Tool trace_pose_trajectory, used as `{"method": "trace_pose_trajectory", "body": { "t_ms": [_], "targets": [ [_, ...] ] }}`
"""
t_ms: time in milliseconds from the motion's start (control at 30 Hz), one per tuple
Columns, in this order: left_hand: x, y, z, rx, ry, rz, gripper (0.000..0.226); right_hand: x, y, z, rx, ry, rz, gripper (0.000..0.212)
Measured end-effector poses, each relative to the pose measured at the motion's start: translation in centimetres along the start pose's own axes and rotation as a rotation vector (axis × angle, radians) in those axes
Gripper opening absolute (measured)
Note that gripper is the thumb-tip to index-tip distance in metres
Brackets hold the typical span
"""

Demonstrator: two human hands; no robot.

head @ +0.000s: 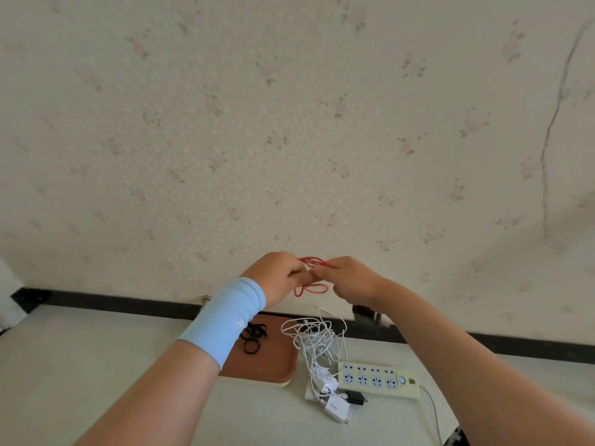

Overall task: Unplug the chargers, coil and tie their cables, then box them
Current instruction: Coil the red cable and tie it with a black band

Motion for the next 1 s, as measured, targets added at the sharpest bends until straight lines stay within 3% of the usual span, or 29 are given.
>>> {"method": "trace_pose_trajectory", "body": {
  "t_ms": [133,300,400,500,567,633,733,833,900,1000],
  "targets": [
    [0.4,-1.3,-0.2,0.229,0.085,0.142,0.026,0.5,1.0,-0.3,-0.164,0.034,-0.185,0.036],
    [0.7,-4.0,-1.9,0.389,0.037,0.277,0.022,1.1,2.0,-0.9,-0.049,0.021,-0.305,0.028],
    [0.7,-3.6,-2.6,0.448,-0.033,0.183,0.024,0.5,1.4,-1.1,0.009,-0.022,-0.165,0.029],
    [0.8,-1.8,-2.4,0.612,-0.104,-0.032,0.034,0.1,0.4,-1.4,0.064,-0.054,-0.038,0.034],
    [1.0,-1.6,-2.2,0.760,-0.117,-0.072,0.035,0.3,0.7,-1.5,-0.050,-0.047,-0.069,0.039],
    [1.1,-2.2,-1.9,0.809,-0.102,0.022,0.033,0.5,1.6,-1.8,-0.226,-0.057,-0.167,0.046],
    [1.4,-2.9,-0.9,0.755,-0.037,0.198,0.029,1.0,3.1,-2.6,-0.438,-0.064,-0.328,0.054],
    [1.5,-2.8,0.2,0.723,0.038,0.212,0.025,1.6,3.5,-3.4,-0.347,-0.068,-0.414,0.033],
    [1.7,-3.6,0.2,0.512,0.085,0.290,0.019,1.9,3.5,-3.2,-0.227,-0.042,-0.463,0.018],
    [1.9,-5.9,-1.2,0.204,0.077,0.445,0.022,2.1,3.2,-2.2,-0.148,0.013,-0.490,0.020]
  ]
}}
Point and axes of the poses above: each hand's wrist, its own x-axis away from the middle knuckle, its own y-axis out of the palm, z = x × y, the point moved 7 cm from there along -x, towards the middle knuckle, and after that the axes turned 12 degrees about -y, right-handed, at the moved point
